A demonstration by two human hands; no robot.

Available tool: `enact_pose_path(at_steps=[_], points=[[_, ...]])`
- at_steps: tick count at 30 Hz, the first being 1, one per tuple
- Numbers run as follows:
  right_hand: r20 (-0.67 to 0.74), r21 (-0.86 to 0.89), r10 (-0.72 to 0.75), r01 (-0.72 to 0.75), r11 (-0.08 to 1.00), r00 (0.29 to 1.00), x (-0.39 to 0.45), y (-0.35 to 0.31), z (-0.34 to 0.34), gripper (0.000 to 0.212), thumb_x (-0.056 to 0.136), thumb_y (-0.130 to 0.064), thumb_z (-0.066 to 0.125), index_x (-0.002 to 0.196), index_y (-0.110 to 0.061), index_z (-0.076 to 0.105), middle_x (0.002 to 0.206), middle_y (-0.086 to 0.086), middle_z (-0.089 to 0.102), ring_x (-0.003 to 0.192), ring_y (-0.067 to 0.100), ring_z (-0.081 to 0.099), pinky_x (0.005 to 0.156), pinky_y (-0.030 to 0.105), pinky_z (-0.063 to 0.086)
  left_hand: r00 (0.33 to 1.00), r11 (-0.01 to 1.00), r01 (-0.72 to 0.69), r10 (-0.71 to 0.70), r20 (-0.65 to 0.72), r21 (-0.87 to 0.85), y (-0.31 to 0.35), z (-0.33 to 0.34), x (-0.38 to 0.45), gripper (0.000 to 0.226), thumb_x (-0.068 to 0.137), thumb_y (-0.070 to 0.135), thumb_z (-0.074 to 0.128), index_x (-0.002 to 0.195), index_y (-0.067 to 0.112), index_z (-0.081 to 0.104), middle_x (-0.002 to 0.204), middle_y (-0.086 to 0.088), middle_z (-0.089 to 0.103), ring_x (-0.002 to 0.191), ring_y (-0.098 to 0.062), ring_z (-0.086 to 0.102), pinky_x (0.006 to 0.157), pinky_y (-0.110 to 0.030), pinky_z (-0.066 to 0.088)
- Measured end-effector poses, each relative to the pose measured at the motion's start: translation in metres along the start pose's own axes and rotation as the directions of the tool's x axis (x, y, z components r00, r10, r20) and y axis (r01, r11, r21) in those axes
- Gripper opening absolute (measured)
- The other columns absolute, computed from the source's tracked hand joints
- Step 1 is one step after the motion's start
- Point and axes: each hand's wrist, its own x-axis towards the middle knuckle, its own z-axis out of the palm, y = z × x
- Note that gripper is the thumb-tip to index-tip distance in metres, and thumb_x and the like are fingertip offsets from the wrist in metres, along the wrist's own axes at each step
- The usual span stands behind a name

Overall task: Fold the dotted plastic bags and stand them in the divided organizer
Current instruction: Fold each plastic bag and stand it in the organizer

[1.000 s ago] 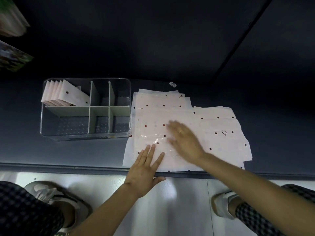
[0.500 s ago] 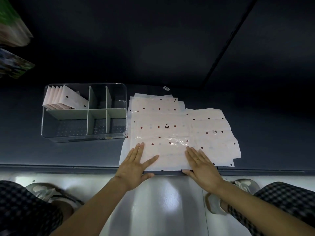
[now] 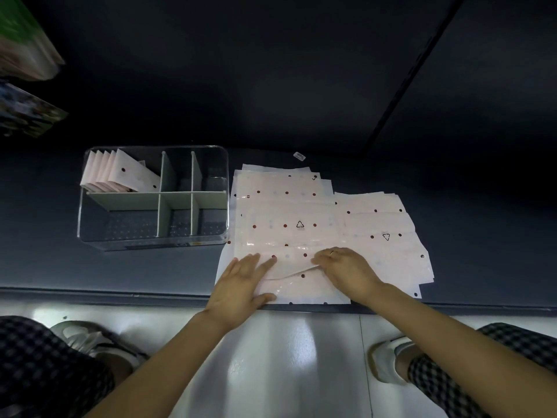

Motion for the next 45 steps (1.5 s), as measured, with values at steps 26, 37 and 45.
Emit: enact_pose_path(at_steps=[26, 37, 45], points=[[0.286, 0.747, 0.598, -0.565, 0.351, 0.749, 0.03, 0.014, -0.002, 0.032, 0.086, -0.021, 0.067, 0.112, -0.006, 0.055, 0.108, 0.012, 0.062, 0.091, 0.02, 0.053, 0.075, 0.025, 0.039, 0.745, 0.694, 0.566, -0.662, -0.084, -0.446, 0.019, -0.01, 0.003, 0.069, 0.081, 0.027, 0.072, 0.135, 0.013, 0.031, 0.121, -0.008, 0.047, 0.111, -0.029, 0.05, 0.081, -0.037, 0.044], [0.329, 0.661, 0.628, -0.647, 0.381, 0.706, 0.037, 0.008, -0.002, 0.031, 0.087, -0.026, 0.064, 0.112, -0.013, 0.05, 0.102, 0.007, 0.061, 0.079, 0.02, 0.057, 0.055, 0.023, 0.044, 0.993, 0.949, 0.108, -0.12, 0.021, 0.297, 0.024, 0.036, 0.007, 0.082, 0.085, 0.07, 0.0, 0.135, 0.016, -0.037, 0.148, -0.009, -0.037, 0.13, -0.025, -0.041, 0.115, -0.045, -0.017], [-0.203, 0.31, 0.161, -0.092, 0.946, 0.966, 0.035, -0.064, 0.024, 0.043, 0.098, -0.014, 0.04, 0.141, -0.007, 0.039, 0.149, 0.01, 0.037, 0.139, 0.028, 0.031, 0.117, 0.037, 0.017, 0.991, 0.943, 0.111, -0.13, 0.039, 0.313, 0.024, 0.04, 0.007, 0.086, 0.072, 0.069, -0.019, 0.138, 0.015, -0.034, 0.147, -0.011, -0.039, 0.133, -0.028, -0.039, 0.114, -0.048, -0.018]])
